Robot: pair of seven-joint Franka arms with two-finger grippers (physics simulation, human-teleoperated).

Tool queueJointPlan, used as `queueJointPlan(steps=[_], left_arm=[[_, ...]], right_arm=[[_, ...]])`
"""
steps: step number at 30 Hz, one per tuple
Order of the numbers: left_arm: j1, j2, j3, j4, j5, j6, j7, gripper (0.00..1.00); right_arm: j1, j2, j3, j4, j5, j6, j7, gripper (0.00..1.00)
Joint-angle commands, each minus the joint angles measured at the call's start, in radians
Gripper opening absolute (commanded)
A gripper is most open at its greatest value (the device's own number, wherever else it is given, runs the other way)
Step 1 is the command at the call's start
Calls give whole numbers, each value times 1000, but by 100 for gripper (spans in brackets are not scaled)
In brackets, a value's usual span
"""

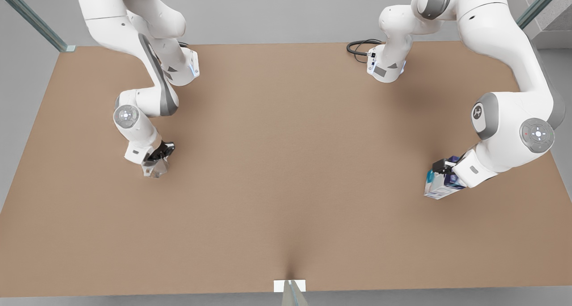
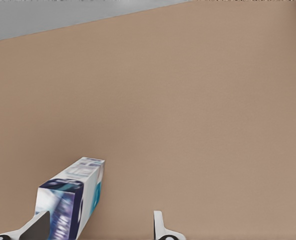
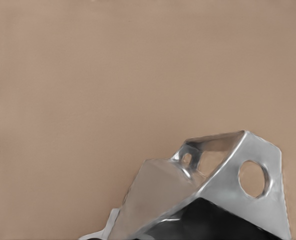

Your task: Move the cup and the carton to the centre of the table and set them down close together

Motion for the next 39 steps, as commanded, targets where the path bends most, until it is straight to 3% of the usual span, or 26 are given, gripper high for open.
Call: queueJointPlan(steps=[1, 5, 11, 18, 21, 26, 27, 28, 32, 33, 39], left_arm=[[0, 1, 0, 0, 1, 2, 2, 100], [0, 1, 0, 0, 1, 2, 2, 100], [1, 5, 3, 0, 4, 3, 2, 100], [0, 5, 2, 0, 2, 0, 3, 100], [0, 5, 2, 0, 4, 0, 3, 100], [0, 5, 2, 0, 2, 0, 3, 100], [0, 5, 2, 0, 2, 2, 3, 100], [0, 3, 2, 0, 2, 0, 3, 100], [0, 3, 2, 0, 2, -1, 3, 100], [0, 1, 2, 0, 2, -1, 3, 100], [0, -3, -2, 3, 2, -8, 46, 100]], right_arm=[[11, 14, 8, 12, -5, 0, 40, 21], [106, 161, 83, 207, 1, -66, 198, 21], [353, 420, 85, 562, -10, -74, 397, 21], [561, 799, 74, 1285, -76, -518, 456, 21], [622, 883, 42, 1385, -76, -512, 474, 21], [648, 926, 24, 1399, -76, -453, 488, 21], [657, 926, 19, 1399, -76, -453, 511, 26], [660, 926, 19, 1399, -76, -451, 534, 54], [685, 936, 18, 1389, -76, -353, 605, 88], [686, 937, 18, 1388, -76, -347, 605, 100], [689, 923, 13, 1385, -77, -359, 625, 100]])
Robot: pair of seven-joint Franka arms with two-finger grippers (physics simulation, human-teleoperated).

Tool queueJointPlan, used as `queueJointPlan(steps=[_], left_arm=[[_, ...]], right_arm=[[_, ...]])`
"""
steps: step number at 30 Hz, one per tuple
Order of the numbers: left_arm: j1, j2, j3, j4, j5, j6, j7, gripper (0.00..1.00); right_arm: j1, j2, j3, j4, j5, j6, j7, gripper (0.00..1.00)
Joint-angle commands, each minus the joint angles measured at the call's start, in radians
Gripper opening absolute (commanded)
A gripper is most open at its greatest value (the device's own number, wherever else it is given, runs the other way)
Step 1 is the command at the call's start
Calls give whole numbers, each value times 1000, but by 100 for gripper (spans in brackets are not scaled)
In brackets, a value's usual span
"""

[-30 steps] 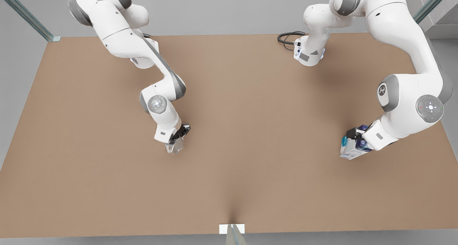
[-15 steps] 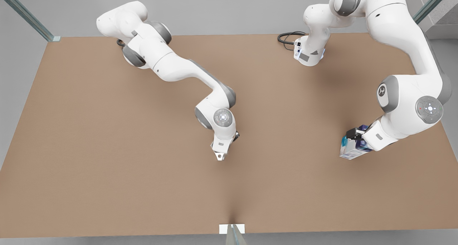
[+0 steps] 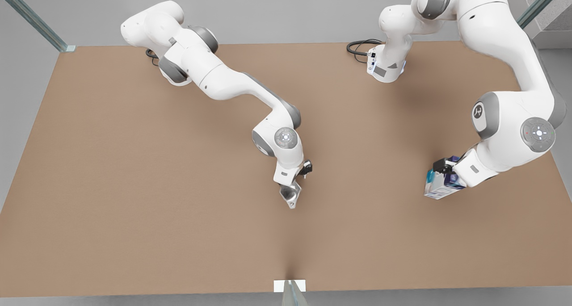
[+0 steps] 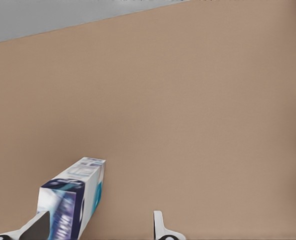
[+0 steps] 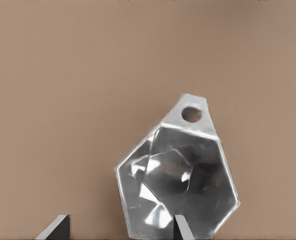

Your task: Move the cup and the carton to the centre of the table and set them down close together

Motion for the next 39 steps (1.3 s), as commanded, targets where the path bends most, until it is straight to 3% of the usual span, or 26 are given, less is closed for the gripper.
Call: queueJointPlan(steps=[1, 3, 5, 9, 11, 12, 15, 16, 37, 39], left_arm=[[-1, -4, -3, 1, 2, -17, 47, 100], [-8, -13, -4, -2, 12, -80, 293, 100], [-8, -141, -6, -246, 17, 95, 293, 100], [-2, -124, 23, -296, 11, 162, 186, 100], [4, -122, 49, -313, 8, 185, 169, 100], [5, -122, 69, -338, 3, 208, 169, 100], [36, -84, 82, -341, 3, 250, 186, 100], [44, -78, 82, -361, 3, 262, 206, 100], [85, 48, 109, -369, -29, 285, 252, 100], [87, 51, 109, -369, -29, 283, 252, 81]], right_arm=[[-5, -24, 0, -21, 1, -2, 1, 100], [-64, -204, -3, -192, 12, 2, 5, 100], [-141, -364, -3, -360, 16, 4, 9, 100], [-430, -711, -3, -726, 45, -44, -8, 100], [-532, -737, -8, -653, 47, -166, -8, 100], [-552, -699, -67, -520, 47, -318, -57, 100], [-546, -691, -328, -502, 246, -320, -398, 100], [-546, -691, -379, -498, 246, -321, -418, 100], [-514, -665, -382, -476, 251, -364, -493, 100], [-514, -663, -382, -479, 248, -364, -498, 100]])
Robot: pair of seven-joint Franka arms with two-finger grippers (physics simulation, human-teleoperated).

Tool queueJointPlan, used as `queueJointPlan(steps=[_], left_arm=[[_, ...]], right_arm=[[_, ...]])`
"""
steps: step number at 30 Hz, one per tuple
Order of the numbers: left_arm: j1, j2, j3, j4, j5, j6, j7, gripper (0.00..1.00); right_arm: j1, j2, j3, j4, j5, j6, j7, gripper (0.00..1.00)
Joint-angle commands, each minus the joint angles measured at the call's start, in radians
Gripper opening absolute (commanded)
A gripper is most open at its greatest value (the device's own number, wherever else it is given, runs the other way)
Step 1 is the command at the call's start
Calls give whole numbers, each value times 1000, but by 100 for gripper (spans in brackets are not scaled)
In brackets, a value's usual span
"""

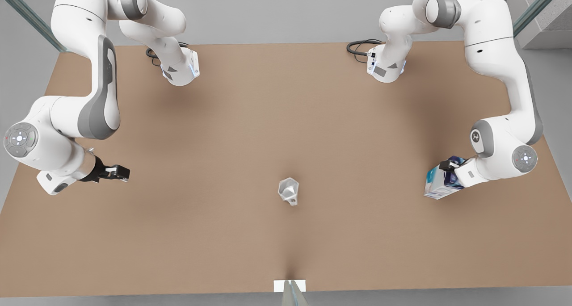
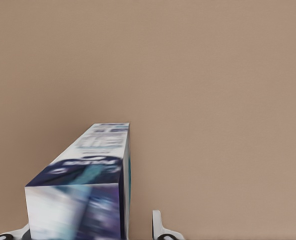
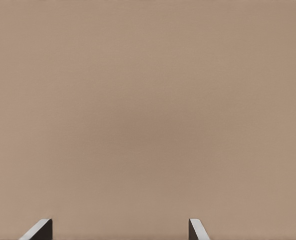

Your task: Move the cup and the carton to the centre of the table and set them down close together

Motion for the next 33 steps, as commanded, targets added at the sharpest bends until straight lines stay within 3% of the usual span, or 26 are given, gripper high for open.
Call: queueJointPlan(steps=[1, 8, 15, 16, 20, 21, 24, 28, 31, 33], left_arm=[[0, 0, 0, 0, -2, 0, 0, 79], [0, 9, 0, 0, -2, 3, -3, 68], [-6, -64, -18, 2, -2, -12, -55, 70], [-20, -77, -46, 37, -3, -54, -55, 71], [-47, -113, -432, 130, 7, -229, -549, 71], [-162, -89, -479, 167, 8, -227, -759, 71], [-397, -8, -480, 268, -2, -216, -1121, 71], [-517, 87, -480, 370, 1, -213, -1270, 71], [-531, 118, -476, 370, 11, -156, -1282, 78], [-531, 135, -471, 370, 14, -143, -1278, 100]], right_arm=[[-1, -2, 0, 1, -2, -1, 0, 100], [-24, -2, 44, 1, -3, -1, -3, 100], [-30, -14, 40, 73, -3, -50, 0, 100], [-32, -19, 38, 93, 6, -81, 1, 100], [-32, -14, 32, 107, -5, -99, 6, 100], [-32, -14, 32, 102, -3, -99, 7, 100], [-32, -12, 34, 105, -3, -101, 7, 100], [-33, -12, 32, 105, -3, -99, 6, 100], [-33, -9, 32, 102, -3, -99, 6, 100], [-43, -8, 32, 103, -3, -99, 4, 100]])
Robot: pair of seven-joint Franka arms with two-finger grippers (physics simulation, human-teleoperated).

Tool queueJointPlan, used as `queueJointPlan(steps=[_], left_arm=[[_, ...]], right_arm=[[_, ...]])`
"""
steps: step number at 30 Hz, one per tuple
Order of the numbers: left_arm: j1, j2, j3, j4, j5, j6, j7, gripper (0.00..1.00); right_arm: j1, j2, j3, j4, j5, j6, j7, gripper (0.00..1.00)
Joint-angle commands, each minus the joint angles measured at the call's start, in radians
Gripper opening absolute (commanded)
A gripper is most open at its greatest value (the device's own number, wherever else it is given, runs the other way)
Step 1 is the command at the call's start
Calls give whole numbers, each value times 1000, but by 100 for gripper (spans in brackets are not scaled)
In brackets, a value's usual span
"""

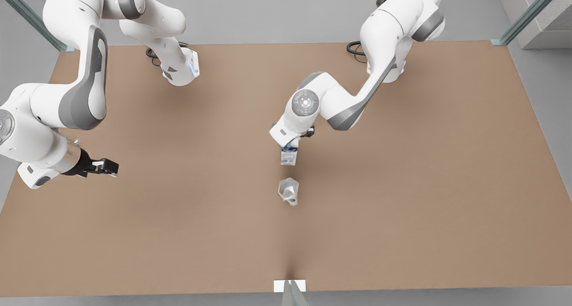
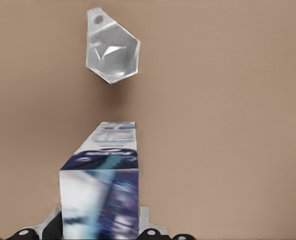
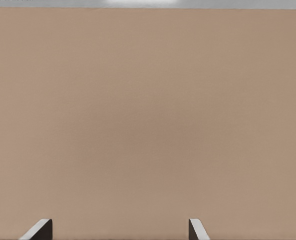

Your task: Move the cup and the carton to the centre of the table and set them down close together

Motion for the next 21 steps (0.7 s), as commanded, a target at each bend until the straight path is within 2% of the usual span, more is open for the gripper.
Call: queueJointPlan(steps=[1, 8, 9, 10, 11, 12, 13, 14, 15, 16, 21], left_arm=[[0, 2, 0, 0, 4, 1, 1, 100], [1, -7, 6, 2, 4, -10, 4, 100], [3, -33, 69, 41, 7, -50, 49, 100], [12, -64, 216, 115, 0, -237, 306, 100], [12, -69, 394, 150, -9, -312, 556, 100], [15, -84, 540, 150, -9, -315, 718, 100], [20, -92, 633, 150, -14, -315, 821, 100], [116, -168, 591, 131, -3, -308, 817, 100], [231, -262, 466, 74, 58, -308, 817, 100], [273, -362, 419, -27, 96, -280, 815, 100], [279, -385, 416, -58, 96, -262, 811, 100]], right_arm=[[0, 0, 0, 0, 0, 0, 0, 100], [0, 0, 0, 3, 2, 0, 0, 100], [0, 0, 0, 3, 2, 0, 0, 100], [-3, 0, 0, 3, 2, 0, -2, 100], [-2, 3, 0, 3, 2, 0, 0, 100], [-2, 3, 0, 5, 8, 2, 2, 100], [-2, 1, 0, 6, 12, 2, 3, 100], [-2, 1, 0, 6, 14, 2, 2, 100], [-2, 1, 1, 8, 15, 2, 2, 100], [0, 1, 1, 8, 15, 2, 2, 100], [-2, 8, 1, 8, 14, 3, 0, 100]])
